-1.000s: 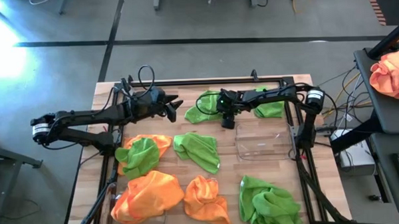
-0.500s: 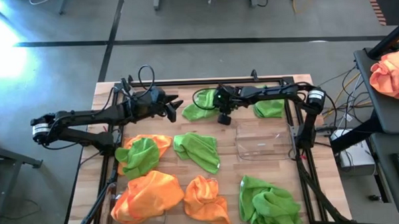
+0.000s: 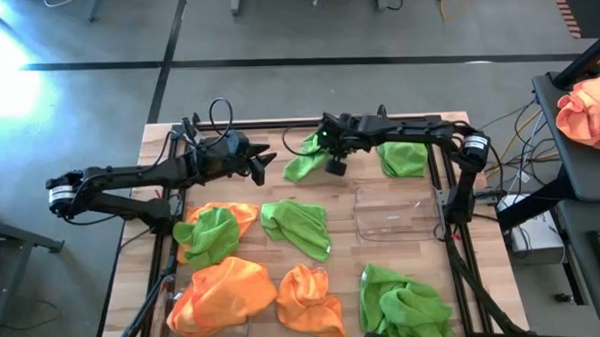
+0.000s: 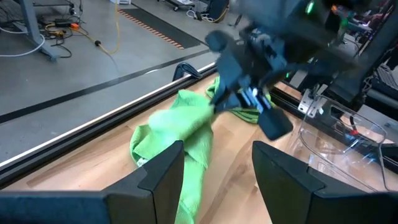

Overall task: Sort microfiber towel by color & place in baskets
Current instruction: Put the top center green towel into the right transparent bin

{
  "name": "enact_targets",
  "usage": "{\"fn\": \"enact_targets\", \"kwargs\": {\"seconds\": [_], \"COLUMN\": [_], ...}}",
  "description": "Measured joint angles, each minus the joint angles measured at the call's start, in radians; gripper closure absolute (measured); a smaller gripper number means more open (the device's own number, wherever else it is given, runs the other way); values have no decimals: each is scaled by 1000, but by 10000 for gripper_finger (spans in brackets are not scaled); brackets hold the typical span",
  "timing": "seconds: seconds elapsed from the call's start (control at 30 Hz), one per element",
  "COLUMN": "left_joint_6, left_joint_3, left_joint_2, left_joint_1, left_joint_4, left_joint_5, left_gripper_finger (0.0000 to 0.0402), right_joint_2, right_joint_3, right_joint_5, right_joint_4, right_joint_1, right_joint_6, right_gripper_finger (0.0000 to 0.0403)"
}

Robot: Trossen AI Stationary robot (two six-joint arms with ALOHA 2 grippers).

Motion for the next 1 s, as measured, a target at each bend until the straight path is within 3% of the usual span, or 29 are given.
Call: {"fn": "enact_targets", "kwargs": {"seconds": [0.47,0.63,0.8,1.0], "left_joint_6": [-4,-5,-11,-11], "left_joint_3": [0,0,0,0], "left_joint_2": [-1,-2,-3,-5], "left_joint_1": [-3,-3,-12,-36], "left_joint_4": [35,45,46,46], "left_joint_5": [80,123,167,205], "left_gripper_finger": [228,228,228,228], "right_joint_2": [-74,-126,-195,-265], "right_joint_3": [254,311,328,325], "right_joint_5": [58,152,260,271], "right_joint_4": [-178,-268,-318,-350], "right_joint_1": [0,0,0,0], "right_joint_6": [68,122,193,305], "right_gripper_finger": [390,390,390,390]}}
